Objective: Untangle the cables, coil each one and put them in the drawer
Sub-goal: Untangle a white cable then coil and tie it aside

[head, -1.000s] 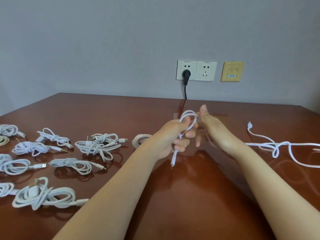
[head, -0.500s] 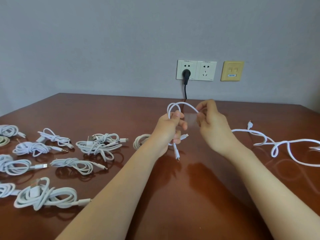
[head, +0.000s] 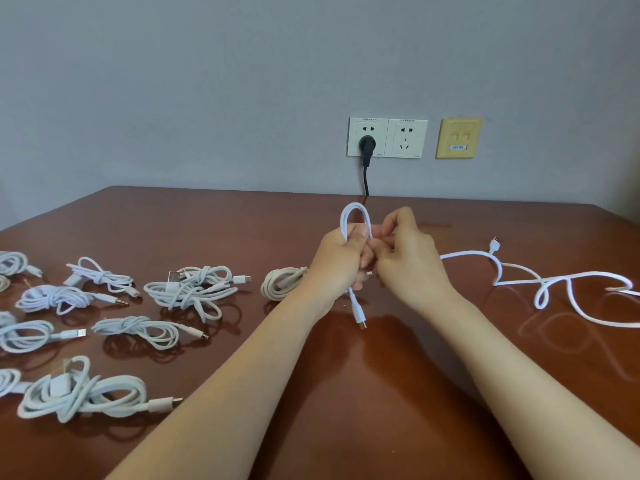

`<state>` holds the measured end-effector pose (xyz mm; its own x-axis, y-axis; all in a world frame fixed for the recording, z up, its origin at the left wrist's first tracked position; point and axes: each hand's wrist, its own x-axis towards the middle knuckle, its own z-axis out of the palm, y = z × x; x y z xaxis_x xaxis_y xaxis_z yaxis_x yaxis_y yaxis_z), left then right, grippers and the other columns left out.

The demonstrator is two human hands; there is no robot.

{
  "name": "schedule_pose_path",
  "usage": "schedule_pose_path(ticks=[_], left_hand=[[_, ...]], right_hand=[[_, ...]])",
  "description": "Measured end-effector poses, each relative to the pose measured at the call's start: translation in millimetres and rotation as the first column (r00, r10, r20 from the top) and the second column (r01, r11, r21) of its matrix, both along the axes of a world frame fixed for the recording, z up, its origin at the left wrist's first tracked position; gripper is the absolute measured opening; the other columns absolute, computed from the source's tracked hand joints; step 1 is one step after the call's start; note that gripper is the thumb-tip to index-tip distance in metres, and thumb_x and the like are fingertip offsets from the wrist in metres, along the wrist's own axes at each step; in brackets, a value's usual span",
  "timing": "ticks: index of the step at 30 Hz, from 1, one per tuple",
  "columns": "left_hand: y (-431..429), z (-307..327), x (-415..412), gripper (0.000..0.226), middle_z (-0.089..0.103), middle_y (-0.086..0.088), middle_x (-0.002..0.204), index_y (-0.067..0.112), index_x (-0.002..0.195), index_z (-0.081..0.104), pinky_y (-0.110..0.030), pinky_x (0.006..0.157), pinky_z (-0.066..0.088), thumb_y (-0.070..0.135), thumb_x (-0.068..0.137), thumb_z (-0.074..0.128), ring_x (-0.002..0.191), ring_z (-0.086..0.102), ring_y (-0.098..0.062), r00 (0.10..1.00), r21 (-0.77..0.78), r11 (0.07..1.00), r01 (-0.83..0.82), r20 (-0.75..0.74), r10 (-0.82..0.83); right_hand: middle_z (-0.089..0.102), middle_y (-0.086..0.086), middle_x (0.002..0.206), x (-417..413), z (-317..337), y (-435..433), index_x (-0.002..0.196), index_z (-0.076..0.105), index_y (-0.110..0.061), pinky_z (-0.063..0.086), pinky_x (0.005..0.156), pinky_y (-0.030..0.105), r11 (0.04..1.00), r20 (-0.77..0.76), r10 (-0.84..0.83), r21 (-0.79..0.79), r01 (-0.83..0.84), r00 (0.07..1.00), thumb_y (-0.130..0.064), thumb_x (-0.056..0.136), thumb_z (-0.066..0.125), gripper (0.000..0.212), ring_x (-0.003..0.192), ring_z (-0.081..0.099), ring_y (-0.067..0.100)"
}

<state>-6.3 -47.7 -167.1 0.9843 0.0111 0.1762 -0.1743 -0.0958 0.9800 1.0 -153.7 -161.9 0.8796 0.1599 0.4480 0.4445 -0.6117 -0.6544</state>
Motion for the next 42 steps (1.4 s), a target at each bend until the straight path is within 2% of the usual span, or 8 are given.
schedule_pose_path(ticks=[6, 10, 14, 21, 27, 31, 35, 42], left_hand=[[-4, -2, 3, 0.036, 0.061, -0.009, 0.083, 0.007, 0.111, 0.056, -0.041, 0.081, 0.054, 0.030, 0.102, 0.030, 0.083, 0.062, -0.026, 0.991, 0.241, 0.961, -0.132, 0.011, 0.134], [5, 3, 5, 0.038, 0.057, -0.010, 0.087, 0.013, 0.082, 0.054, -0.048, 0.088, 0.051, 0.034, 0.102, 0.029, 0.089, 0.059, -0.030, 0.985, -0.165, 0.986, -0.032, -0.174, 0.003], [14, 13, -2, 0.044, 0.060, -0.003, 0.122, 0.016, 0.071, 0.042, -0.035, 0.075, 0.049, 0.035, 0.103, 0.019, 0.113, 0.054, -0.019, 0.957, -0.599, 0.786, 0.151, -0.111, -0.268], [17, 14, -4, 0.048, 0.057, 0.006, 0.130, 0.020, 0.064, 0.037, -0.032, 0.096, 0.033, 0.037, 0.103, 0.018, 0.122, 0.042, -0.015, 0.951, -0.711, 0.670, 0.213, -0.007, -0.310], [23, 8, 3, 0.046, 0.068, 0.012, 0.111, 0.020, 0.065, 0.033, -0.028, 0.085, 0.042, 0.040, 0.102, 0.016, 0.115, 0.051, -0.010, 0.985, -0.675, 0.726, 0.130, 0.002, -0.174], [25, 10, 2, 0.043, 0.074, 0.004, 0.080, 0.017, 0.068, 0.035, -0.023, 0.067, 0.054, 0.037, 0.103, 0.019, 0.074, 0.070, -0.009, 0.996, -0.736, 0.675, 0.060, 0.000, -0.089], [23, 13, 2, 0.040, 0.067, 0.007, 0.059, 0.017, 0.071, 0.038, -0.012, 0.033, 0.034, 0.038, 0.102, 0.025, 0.029, 0.039, -0.005, 0.993, -0.701, 0.707, -0.095, -0.120, 0.015], [31, 19, 4, 0.031, 0.055, 0.007, 0.045, 0.015, 0.079, 0.038, -0.012, 0.026, 0.016, 0.031, 0.104, 0.028, 0.024, 0.019, -0.003, 0.975, -0.633, 0.753, -0.177, -0.219, 0.044]], right_hand=[[0.064, 0.011, 0.087, -4, 4, -5, 0.095, 0.032, -0.016, 0.037, 0.062, 0.037, 0.957, 0.025, 0.041, -0.288, -0.032, 0.999, -0.024, 0.095, 0.042, 0.012, 0.079, 0.055, 0.036], [0.063, 0.006, 0.082, -2, 6, -11, 0.096, 0.035, -0.019, 0.040, 0.063, 0.037, 0.932, 0.042, 0.155, -0.339, -0.132, 0.987, -0.009, 0.087, 0.046, 0.018, 0.078, 0.055, 0.036], [0.063, 0.003, 0.081, -1, 7, -15, 0.092, 0.034, -0.025, 0.028, 0.058, 0.033, 0.917, 0.079, 0.127, -0.390, -0.086, 0.989, -0.018, 0.089, 0.049, 0.016, 0.076, 0.051, 0.030], [0.045, -0.010, 0.054, -1, -6, -4, 0.066, 0.035, -0.031, 0.030, 0.057, 0.030, 0.941, 0.094, 0.212, -0.287, -0.178, 0.973, -0.011, 0.087, 0.054, 0.034, 0.055, 0.040, 0.018], [0.069, -0.008, 0.071, -7, -6, 7, 0.077, 0.065, -0.017, 0.049, 0.066, 0.017, 0.925, -0.071, 0.370, -0.066, -0.374, 0.926, 0.012, 0.074, 0.050, 0.033, 0.069, 0.063, 0.006], [0.065, -0.016, 0.064, -6, -2, -1, 0.075, 0.068, -0.023, 0.046, 0.063, 0.017, 0.876, -0.218, 0.465, -0.026, -0.482, 0.858, 0.012, 0.082, 0.048, 0.040, 0.054, 0.053, 0.010], [0.070, -0.010, 0.072, -10, 5, -4, 0.078, 0.066, -0.024, 0.039, 0.051, 0.009, 0.854, -0.310, 0.505, 0.048, -0.518, 0.805, 0.003, 0.090, 0.051, 0.033, 0.041, 0.048, 0.013], [0.050, -0.009, 0.044, -6, 12, -14, 0.066, 0.061, -0.018, 0.031, 0.049, 0.017, 0.954, -0.230, 0.249, -0.112, -0.280, 0.941, -0.038, 0.082, 0.066, 0.027, 0.043, 0.041, 0.003]])
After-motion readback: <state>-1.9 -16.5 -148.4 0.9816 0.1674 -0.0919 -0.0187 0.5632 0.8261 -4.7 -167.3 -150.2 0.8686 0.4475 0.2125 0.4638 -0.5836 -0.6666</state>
